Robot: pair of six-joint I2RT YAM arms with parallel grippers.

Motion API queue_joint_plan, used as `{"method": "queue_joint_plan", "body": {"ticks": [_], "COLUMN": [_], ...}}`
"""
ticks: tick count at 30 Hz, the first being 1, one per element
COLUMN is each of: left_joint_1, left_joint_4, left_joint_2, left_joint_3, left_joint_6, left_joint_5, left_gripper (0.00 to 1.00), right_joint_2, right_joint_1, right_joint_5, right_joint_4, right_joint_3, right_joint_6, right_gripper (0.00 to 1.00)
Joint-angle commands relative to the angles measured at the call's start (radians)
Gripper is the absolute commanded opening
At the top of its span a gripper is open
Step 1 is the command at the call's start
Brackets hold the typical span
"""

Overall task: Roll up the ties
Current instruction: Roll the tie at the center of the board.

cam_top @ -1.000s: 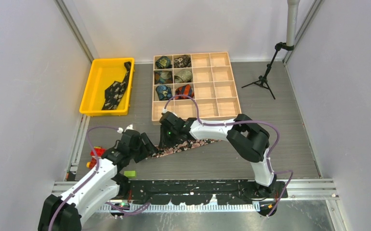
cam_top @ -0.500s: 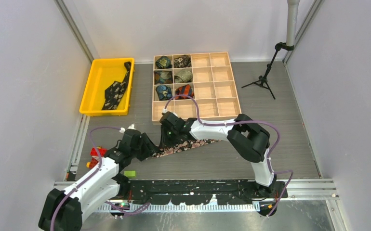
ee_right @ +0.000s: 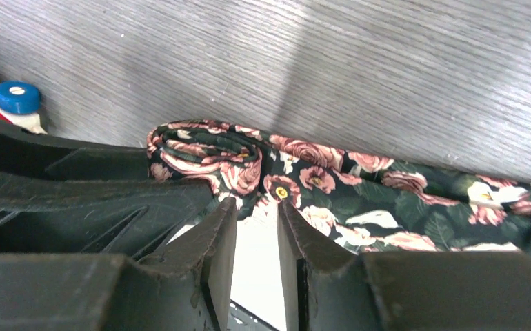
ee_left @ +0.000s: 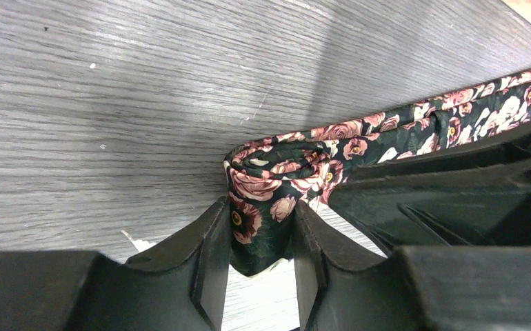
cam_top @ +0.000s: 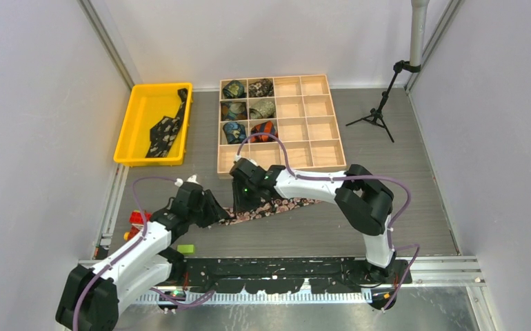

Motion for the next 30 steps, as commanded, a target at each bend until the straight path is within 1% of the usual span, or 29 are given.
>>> {"method": "queue_joint_plan", "body": {"ticks": [1, 6, 13, 22, 27, 30], "left_joint_1": [0.004, 0.004, 0.004, 0.003, -0.003, -0.03], "left_joint_4": [-0.076, -0.119, -0.19, -0.231, -0.298, -0.327], "left_joint_2": [0.021, 0.052, 0.071, 0.096, 0.126, 0.148], "left_joint_3": [0.051, 0.093, 0.149, 0.195, 0.257, 0.284], "left_joint_6": [0.074, 0.107, 0.149, 0.168, 0.192, 0.195], "left_joint_5": [-0.013, -0.011, -0.019, -0.023, -0.064, -0.099], "left_gripper": [0.35, 0.34, 0.33, 0.32, 0.31, 0.31], "right_joint_2": [-0.103, -0.097, -0.019, 0.089, 0.078, 0.065], "right_joint_1": [0.005, 0.007, 0.014, 0.022, 0.023, 0.023], "right_joint_5": [0.019, 0.004, -0.028, -0.069, -0.064, -0.06], "right_joint_4": [-0.061, -0.041, 0.014, 0.051, 0.052, 0.048], "right_joint_3": [0.056, 0.051, 0.068, 0.128, 0.127, 0.124], "right_joint_6": [-0.034, -0.018, 0.012, 0.031, 0.029, 0.027], "right_gripper": [0.34, 0.3, 0.24, 0.22, 0.22, 0.22]}}
